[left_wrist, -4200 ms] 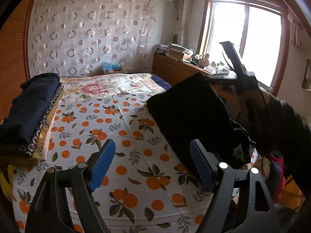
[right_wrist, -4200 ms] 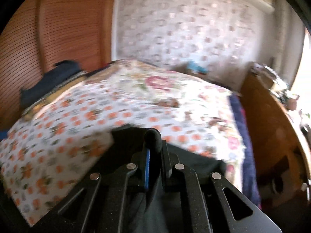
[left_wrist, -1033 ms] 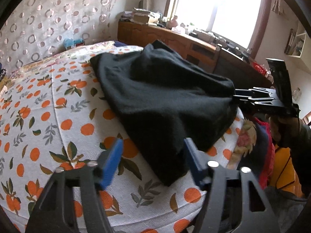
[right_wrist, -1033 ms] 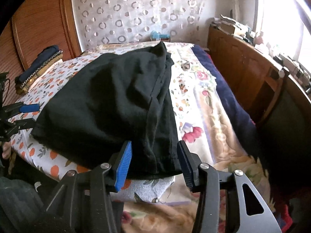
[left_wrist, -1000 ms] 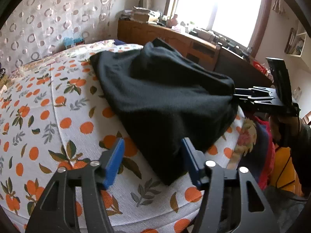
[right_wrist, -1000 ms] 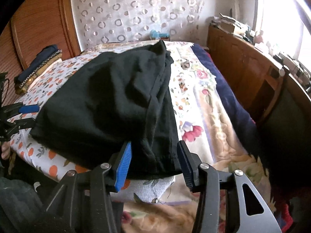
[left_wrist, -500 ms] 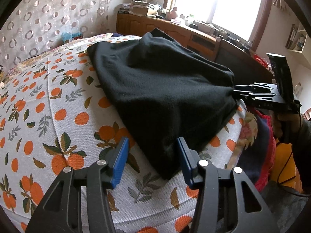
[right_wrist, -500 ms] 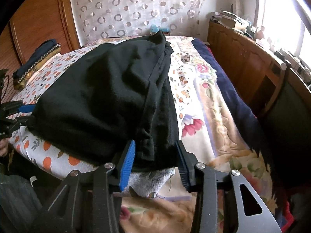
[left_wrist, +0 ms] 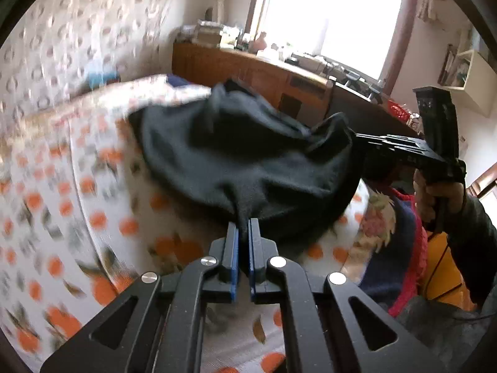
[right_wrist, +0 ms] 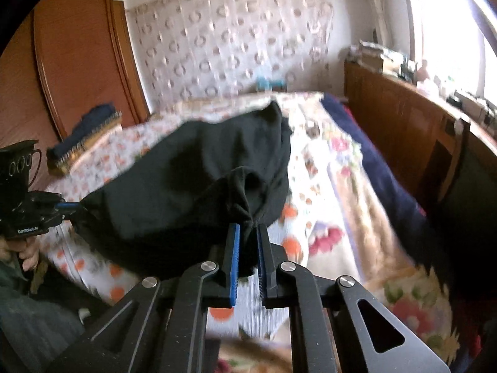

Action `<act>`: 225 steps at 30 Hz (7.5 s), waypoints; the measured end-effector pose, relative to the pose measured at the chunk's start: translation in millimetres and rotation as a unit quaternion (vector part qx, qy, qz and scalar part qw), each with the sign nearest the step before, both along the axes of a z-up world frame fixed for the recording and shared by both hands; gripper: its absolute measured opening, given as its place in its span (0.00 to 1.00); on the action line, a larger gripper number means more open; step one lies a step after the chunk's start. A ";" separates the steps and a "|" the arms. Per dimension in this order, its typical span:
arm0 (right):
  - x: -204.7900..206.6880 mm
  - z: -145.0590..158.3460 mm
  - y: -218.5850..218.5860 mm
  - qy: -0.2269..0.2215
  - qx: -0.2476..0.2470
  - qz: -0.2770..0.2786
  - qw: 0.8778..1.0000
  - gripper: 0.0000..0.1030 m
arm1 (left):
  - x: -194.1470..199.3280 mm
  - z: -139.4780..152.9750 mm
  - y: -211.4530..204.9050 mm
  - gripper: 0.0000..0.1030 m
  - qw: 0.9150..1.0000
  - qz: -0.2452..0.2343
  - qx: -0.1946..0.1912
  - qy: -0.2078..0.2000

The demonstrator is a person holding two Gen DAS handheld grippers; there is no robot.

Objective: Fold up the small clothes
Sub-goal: 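Lift the shirt with the left gripper while the right gripper opens and releases it, then carry the shirt with the left gripper toward the folded clothes stack by the wardrobe, then lower the shirt onto the folded clothes stack and open the left gripper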

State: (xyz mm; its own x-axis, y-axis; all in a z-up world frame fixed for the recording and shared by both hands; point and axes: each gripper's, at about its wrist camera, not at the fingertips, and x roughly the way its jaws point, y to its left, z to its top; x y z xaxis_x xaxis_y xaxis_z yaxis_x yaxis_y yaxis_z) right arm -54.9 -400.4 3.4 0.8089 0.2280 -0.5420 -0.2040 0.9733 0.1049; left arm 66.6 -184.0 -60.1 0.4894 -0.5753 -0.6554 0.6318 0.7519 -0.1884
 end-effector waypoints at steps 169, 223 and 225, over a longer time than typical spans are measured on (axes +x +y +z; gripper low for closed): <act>486.2 90.3 516.3 -0.108 -0.107 0.344 0.927 0.46 | 62.3 28.5 382.1 0.13 0.902 0.426 -0.013 -0.066; 155.4 36.5 267.1 -0.106 -0.024 0.143 0.984 0.75 | -3.5 88.9 208.3 0.82 0.936 0.314 -0.005 -0.159; 137.4 45.7 258.0 -0.121 -0.016 0.122 0.985 0.76 | -5.4 95.9 201.7 0.82 0.936 0.312 -0.006 -0.165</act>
